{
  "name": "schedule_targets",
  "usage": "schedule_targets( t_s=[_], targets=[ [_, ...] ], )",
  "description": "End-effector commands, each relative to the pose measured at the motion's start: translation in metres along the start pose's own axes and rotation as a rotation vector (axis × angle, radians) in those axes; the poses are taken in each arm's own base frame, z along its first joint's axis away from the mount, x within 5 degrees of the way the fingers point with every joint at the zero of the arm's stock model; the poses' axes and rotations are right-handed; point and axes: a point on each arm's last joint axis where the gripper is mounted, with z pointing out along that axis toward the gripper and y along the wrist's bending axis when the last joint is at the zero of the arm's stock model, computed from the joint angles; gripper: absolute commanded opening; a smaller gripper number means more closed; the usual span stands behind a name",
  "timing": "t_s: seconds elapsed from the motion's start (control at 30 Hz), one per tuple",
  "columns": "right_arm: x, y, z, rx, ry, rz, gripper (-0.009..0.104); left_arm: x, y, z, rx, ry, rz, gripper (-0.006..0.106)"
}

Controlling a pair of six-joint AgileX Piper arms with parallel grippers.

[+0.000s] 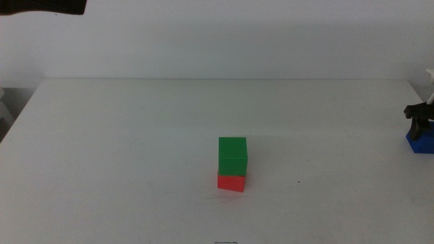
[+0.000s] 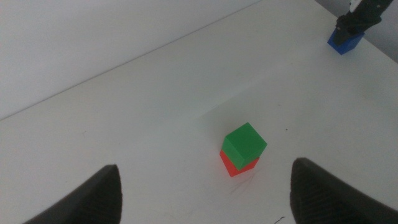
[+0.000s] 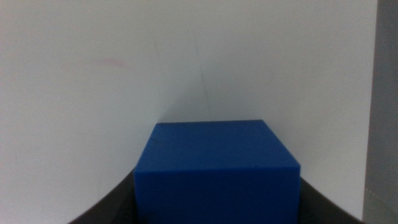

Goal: Stack red cubes first, then green, then blue cubes in a specific spot.

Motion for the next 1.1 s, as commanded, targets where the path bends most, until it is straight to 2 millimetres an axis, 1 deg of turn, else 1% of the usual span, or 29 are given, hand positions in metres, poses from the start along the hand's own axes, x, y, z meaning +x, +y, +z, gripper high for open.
schedule_targets(
  t_s=[0.0,0.1,0.13,0.17,0.23,0.3,0.37,0.4,0.47,0.5,0.57,0.63,0.67,0.73,0.83,0.97,1.07],
  targets=[
    [-0.003,-0.004,-0.050,0.020,-0.105,0.008,-0.002,-0.002,-0.011,-0.012,0.040,-0.017,0.006,0.091],
    [0.005,0.011,-0.080,-0.058,-0.117,0.026,-0.001,-0.002,-0.011,-0.012,0.040,-0.017,0.006,0.091],
    [0.010,0.019,-0.094,-0.083,-0.137,0.020,-0.001,-0.002,-0.011,-0.012,0.040,-0.017,0.006,0.091],
    [0.017,0.028,-0.108,-0.093,-0.167,0.011,-0.001,-0.002,-0.011,-0.012,0.040,-0.017,0.006,0.091],
    [0.036,0.047,-0.135,-0.092,-0.214,0.032,-0.001,-0.002,-0.011,-0.012,0.040,-0.017,0.006,0.091],
    [0.053,0.074,-0.154,-0.100,-0.244,0.061,-0.001,-0.002,-0.011,-0.012,0.040,-0.017,0.006,0.091],
    [0.067,0.108,-0.174,-0.090,-0.287,0.040,-0.001,-0.002,-0.010,-0.011,0.040,-0.016,0.005,0.091],
    [0.071,0.123,-0.183,-0.077,-0.299,0.018,-0.001,-0.002,-0.010,-0.011,0.040,-0.016,0.005,0.091],
    [0.081,0.160,-0.203,-0.017,-0.318,-0.022,-0.001,-0.002,-0.010,-0.011,0.039,-0.015,0.005,0.091],
    [0.085,0.174,-0.212,0.003,-0.331,-0.026,-0.001,-0.002,-0.010,-0.011,0.039,-0.015,0.005,0.091],
    [0.095,0.211,-0.228,0.046,-0.361,-0.076,-0.001,-0.002,-0.010,-0.011,0.039,-0.015,0.005,0.091],
    [0.104,0.243,-0.240,0.024,-0.411,-0.114,-0.001,-0.003,-0.010,-0.010,0.040,-0.013,0.003,0.091],
    [0.108,0.257,-0.243,-0.006,-0.421,-0.112,-0.001,-0.003,-0.010,-0.010,0.040,-0.013,0.003,0.091],
    [0.114,0.278,-0.246,-0.074,-0.414,-0.097,-0.001,-0.003,-0.009,-0.009,0.040,-0.011,0.002,0.091],
    [0.120,0.302,-0.239,-0.139,-0.364,-0.103,-0.001,-0.002,-0.009,-0.010,0.039,-0.012,0.004,0.091],
    [0.127,0.325,-0.226,-0.162,-0.317,-0.087,-0.001,-0.002,-0.009,-0.010,0.039,-0.012,0.004,0.091],
    [0.132,0.338,-0.218,-0.151,-0.305,-0.113,-0.001,-0.002,-0.009,-0.010,0.039,-0.012,0.004,0.091]
  ],
)
